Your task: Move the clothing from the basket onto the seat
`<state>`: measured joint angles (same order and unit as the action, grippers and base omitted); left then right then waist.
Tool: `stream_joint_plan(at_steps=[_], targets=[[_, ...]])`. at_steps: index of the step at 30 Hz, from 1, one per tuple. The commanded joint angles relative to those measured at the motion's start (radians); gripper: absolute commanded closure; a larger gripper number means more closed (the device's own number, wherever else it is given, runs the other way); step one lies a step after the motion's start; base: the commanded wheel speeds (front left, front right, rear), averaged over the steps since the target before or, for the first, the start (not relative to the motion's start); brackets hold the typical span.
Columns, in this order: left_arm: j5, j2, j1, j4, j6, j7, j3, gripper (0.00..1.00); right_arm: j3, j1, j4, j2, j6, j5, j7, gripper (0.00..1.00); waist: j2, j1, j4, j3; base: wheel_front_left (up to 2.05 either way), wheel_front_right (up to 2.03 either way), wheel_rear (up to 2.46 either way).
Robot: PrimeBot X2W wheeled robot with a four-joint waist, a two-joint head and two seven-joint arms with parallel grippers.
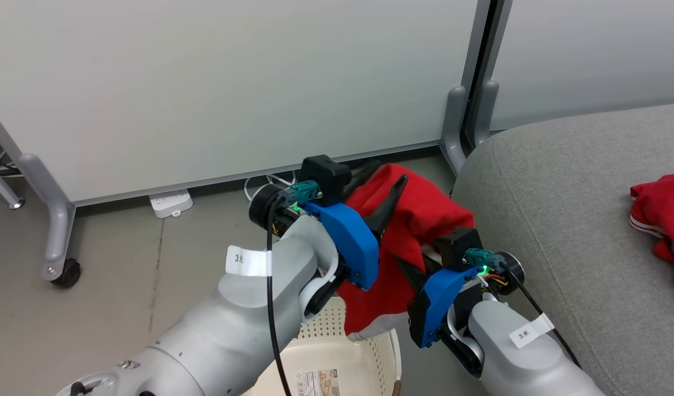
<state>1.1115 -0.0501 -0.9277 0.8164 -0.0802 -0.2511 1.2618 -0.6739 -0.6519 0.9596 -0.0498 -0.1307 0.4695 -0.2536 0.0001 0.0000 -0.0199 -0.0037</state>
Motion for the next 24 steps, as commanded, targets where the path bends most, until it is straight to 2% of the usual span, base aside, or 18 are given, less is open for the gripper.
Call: stream_joint_plan(at_steps=[1, 4, 6, 16, 24], targets=[[-0.010, -0.001, 0.008, 0.007, 0.002, -0.006, -0.007, 0.00, 0.001, -0.014, 0.003, -0.001, 0.000, 0.003, -0.008, 1.00, -0.0001, 0.0000, -0.001, 0.001, 0.00, 0.00, 0.00], [-0.035, -0.018, 0.044, 0.005, 0.002, -0.013, -0.043, 0.00, 0.010, -0.017, 0.004, -0.001, 0.000, -0.002, -0.009, 1.00, -0.0001, 0.0000, -0.002, 0.005, 0.00, 0.00, 0.00], [-0.070, -0.040, 0.072, -0.028, 0.001, -0.014, -0.099, 0.00, 0.018, -0.019, 0.005, -0.001, 0.000, -0.011, -0.011, 1.00, -0.0001, 0.0000, -0.003, 0.008, 0.00, 0.00, 0.00], [-0.350, -0.145, 0.367, -0.282, -0.017, -0.014, -0.411, 0.00, 0.084, -0.008, -0.039, -0.001, 0.000, -0.051, -0.013, 1.00, -0.0001, 0.0000, -0.004, 0.028, 0.00, 0.00, 0.00], [-0.528, -0.172, 0.579, -0.395, -0.042, -0.014, -0.614, 0.00, 0.126, 0.009, -0.120, -0.001, 0.000, -0.095, -0.013, 1.00, -0.0001, 0.0000, -0.017, 0.041, 0.00, 0.00, 0.00]])
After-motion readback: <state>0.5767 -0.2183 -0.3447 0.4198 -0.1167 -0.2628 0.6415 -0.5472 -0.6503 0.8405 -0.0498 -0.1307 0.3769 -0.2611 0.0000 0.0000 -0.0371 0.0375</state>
